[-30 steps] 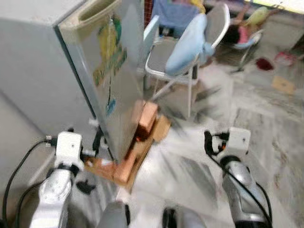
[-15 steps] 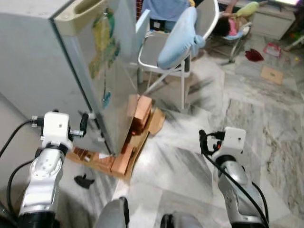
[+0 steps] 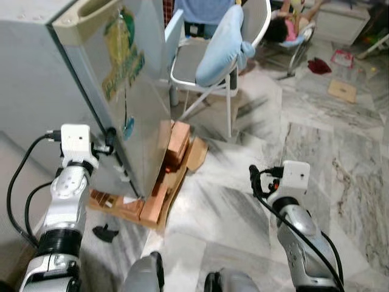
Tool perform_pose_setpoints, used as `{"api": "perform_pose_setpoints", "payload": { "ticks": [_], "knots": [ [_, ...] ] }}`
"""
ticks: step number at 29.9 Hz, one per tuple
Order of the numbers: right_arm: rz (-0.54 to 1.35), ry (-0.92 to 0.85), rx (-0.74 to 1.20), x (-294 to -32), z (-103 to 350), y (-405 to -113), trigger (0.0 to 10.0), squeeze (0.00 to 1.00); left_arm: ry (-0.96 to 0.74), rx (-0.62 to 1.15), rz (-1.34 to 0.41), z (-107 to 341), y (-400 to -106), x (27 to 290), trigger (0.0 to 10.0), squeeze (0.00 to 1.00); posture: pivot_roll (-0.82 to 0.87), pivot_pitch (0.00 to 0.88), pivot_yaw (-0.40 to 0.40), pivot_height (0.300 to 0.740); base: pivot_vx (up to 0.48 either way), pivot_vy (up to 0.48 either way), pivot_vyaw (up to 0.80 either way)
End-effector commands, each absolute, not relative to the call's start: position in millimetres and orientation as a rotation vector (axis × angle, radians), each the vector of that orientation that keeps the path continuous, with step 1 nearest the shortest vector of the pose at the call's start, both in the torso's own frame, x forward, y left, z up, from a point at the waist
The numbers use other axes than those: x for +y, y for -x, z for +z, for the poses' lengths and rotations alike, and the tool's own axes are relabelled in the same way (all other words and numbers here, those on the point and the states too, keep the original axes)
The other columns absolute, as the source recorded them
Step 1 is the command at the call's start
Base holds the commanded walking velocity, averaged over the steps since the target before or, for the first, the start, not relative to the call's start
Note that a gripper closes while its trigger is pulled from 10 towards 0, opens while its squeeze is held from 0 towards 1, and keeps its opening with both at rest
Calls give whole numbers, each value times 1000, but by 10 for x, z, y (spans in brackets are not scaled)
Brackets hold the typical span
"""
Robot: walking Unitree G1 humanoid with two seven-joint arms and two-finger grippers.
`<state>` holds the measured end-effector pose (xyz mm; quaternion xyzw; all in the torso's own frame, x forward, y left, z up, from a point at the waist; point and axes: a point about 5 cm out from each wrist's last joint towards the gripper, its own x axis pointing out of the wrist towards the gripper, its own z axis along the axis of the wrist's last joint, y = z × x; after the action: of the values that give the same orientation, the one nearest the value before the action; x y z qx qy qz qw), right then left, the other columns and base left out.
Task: Restocking fridge
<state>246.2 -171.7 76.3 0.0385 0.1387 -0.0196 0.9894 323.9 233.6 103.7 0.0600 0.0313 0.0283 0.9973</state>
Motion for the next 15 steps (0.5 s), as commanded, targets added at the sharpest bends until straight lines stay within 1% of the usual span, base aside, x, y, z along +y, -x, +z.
{"api": "perform_pose_setpoints", "payload": {
  "ticks": [1, 2, 3, 6, 9, 15],
  "knots": [
    [-56, -69, 282, -1766, 768, -2430, 10000, 0, -94, 12, 34, 1163, -3316, 2317, 10000, 0, -37, 120, -28, 740, 0, 0, 0],
    [-56, -69, 282, -1766, 768, -2430, 10000, 0, -94, 12, 34, 1163, -3316, 2317, 10000, 0, -37, 120, -28, 740, 0, 0, 0],
    [-54, -69, 283, -1767, 771, -2427, 10000, 0, -63, 4, -20, 1185, -3358, 2275, 10000, 0, -41, 119, -23, 740, 0, 0, 0],
    [-40, -64, 277, -1753, 790, -2449, 10000, 0, -27, 2, -91, 1200, -3378, 2223, 10000, 0, -44, 118, -16, 740, 0, 0, 0],
    [-31, -56, 273, -1749, 805, -2472, 10000, 0, -39, -3, -134, 1212, -3394, 2184, 10000, 0, -42, 120, -17, 740, 0, 0, 0],
    [-25, -44, 273, -1739, 806, -2510, 10000, 0, -3, 2, -221, 1210, -3414, 2108, 10000, 0, -46, 122, -13, 740, 0, 0, 0]
  ]
}}
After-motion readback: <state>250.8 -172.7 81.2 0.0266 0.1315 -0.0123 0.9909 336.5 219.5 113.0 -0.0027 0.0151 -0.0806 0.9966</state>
